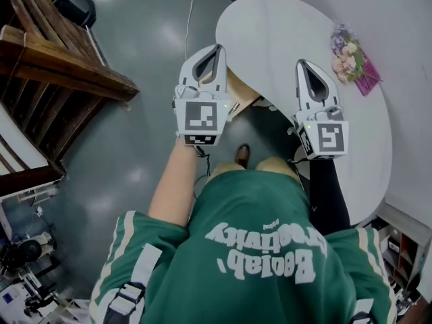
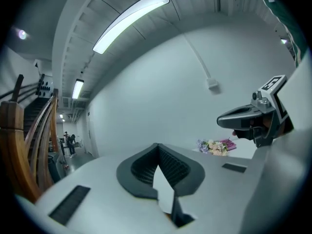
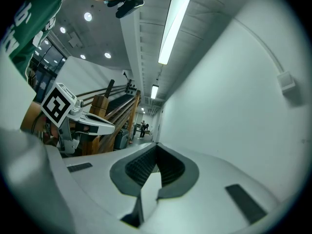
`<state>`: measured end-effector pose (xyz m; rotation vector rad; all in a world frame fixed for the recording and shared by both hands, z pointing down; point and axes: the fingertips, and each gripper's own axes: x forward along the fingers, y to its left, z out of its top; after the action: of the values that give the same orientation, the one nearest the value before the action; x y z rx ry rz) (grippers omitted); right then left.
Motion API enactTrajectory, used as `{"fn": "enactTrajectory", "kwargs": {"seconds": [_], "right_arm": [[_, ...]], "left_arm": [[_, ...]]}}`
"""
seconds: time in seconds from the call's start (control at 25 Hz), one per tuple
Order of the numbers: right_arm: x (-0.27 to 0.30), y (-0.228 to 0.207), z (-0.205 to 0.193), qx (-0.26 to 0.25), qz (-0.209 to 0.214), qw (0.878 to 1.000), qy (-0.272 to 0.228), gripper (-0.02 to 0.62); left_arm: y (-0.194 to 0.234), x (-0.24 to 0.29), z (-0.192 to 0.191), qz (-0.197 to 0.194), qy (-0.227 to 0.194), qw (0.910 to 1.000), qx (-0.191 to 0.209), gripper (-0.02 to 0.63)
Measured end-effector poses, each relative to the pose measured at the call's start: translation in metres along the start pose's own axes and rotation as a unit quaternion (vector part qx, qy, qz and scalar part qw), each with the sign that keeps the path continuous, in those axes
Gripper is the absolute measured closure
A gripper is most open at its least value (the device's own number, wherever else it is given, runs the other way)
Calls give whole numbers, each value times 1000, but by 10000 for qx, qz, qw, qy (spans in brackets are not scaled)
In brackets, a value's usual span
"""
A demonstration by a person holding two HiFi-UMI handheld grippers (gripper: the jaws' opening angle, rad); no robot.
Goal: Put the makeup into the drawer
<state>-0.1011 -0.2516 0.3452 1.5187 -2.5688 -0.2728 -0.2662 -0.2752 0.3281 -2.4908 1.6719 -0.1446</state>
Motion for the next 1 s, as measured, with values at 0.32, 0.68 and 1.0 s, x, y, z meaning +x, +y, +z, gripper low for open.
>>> {"fn": "enactTrajectory", "kwargs": {"seconds": [0.32, 0.68, 1.0], "right_arm": [[-5, 3, 2, -231, 44, 9997, 76, 587], [-6, 3, 4, -221, 105, 9997, 14, 586], [-11, 6, 4, -166, 92, 9998, -20, 587]], "left_arm": [[-10, 1, 6, -77, -26, 10000, 22, 591], [-11, -1, 10, -92, -6, 10000, 34, 591], [-12, -7, 12, -114, -19, 9999, 36, 591]]}}
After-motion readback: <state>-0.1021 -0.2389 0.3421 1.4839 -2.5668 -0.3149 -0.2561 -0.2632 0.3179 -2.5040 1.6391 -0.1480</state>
